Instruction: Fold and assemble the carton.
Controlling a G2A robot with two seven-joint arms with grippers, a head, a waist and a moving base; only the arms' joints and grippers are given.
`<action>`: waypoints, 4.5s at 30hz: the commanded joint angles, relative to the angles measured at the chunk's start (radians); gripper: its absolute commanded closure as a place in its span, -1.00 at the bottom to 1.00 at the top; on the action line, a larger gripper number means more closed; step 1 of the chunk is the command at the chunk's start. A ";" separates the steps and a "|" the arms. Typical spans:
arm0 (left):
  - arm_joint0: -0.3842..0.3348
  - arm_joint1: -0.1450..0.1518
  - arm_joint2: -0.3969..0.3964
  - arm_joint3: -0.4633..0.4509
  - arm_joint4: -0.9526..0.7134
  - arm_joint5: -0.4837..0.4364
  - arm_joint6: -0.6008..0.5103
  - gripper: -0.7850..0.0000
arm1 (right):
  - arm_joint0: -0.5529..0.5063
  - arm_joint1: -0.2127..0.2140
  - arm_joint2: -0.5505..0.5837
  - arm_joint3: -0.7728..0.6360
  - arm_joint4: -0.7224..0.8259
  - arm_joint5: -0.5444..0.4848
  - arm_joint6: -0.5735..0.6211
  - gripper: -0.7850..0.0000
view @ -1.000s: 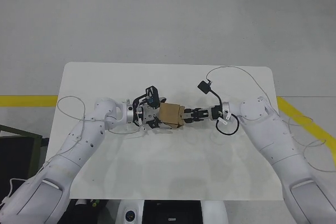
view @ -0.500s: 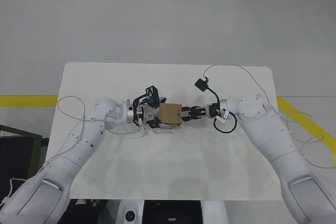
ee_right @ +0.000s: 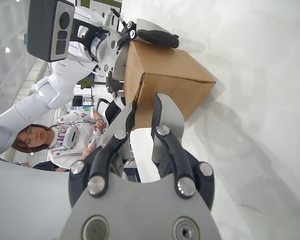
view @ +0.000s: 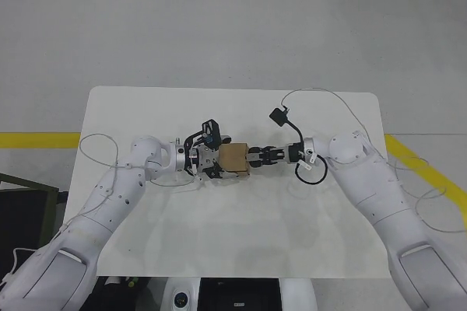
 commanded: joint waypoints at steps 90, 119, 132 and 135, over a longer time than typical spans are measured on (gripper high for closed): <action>-0.039 0.166 -0.453 -0.045 -0.398 0.274 -0.325 -1.00 | -0.285 0.189 0.581 -0.374 -1.158 -0.268 -1.011 -1.00; -0.039 0.166 -0.453 -0.045 -0.398 0.274 -0.325 -1.00 | -0.285 0.189 0.581 -0.374 -1.159 -0.268 -1.011 -1.00; -0.039 0.166 -0.453 -0.045 -0.398 0.274 -0.325 -1.00 | -0.285 0.189 0.581 -0.374 -1.159 -0.268 -1.011 -1.00; -0.039 0.166 -0.453 -0.045 -0.398 0.274 -0.325 -1.00 | -0.285 0.189 0.581 -0.374 -1.159 -0.268 -1.011 -1.00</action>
